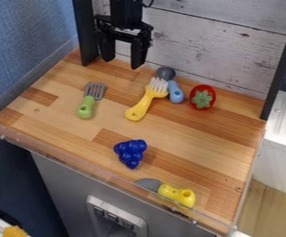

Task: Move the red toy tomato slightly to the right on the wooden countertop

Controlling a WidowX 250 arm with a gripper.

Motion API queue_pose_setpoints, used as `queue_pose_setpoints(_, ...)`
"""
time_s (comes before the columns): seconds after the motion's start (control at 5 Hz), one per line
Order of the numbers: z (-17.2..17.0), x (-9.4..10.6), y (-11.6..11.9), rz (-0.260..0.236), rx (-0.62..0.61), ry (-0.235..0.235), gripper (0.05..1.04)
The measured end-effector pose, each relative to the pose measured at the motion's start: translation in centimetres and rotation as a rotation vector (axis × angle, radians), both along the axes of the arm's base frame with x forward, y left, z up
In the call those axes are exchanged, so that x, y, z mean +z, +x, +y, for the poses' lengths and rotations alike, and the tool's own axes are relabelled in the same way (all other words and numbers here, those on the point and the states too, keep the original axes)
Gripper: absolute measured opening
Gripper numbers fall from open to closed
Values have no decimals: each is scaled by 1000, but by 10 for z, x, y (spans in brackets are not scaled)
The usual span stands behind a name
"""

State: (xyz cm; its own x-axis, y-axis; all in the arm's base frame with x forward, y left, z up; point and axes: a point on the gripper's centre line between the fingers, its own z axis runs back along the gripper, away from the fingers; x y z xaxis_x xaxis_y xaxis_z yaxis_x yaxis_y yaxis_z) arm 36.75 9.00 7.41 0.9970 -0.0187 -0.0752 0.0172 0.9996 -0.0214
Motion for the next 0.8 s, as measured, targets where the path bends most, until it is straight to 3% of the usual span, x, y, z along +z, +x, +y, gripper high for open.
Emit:
queue_pose_setpoints(0.2,-21,-3,4,0,-110,-1,998)
queue_pose_setpoints(0.6,-93,-20,7,-24,-441,0,999)
queue_pose_setpoints(0.8,-124,-19,9,-43,-505,20,996)
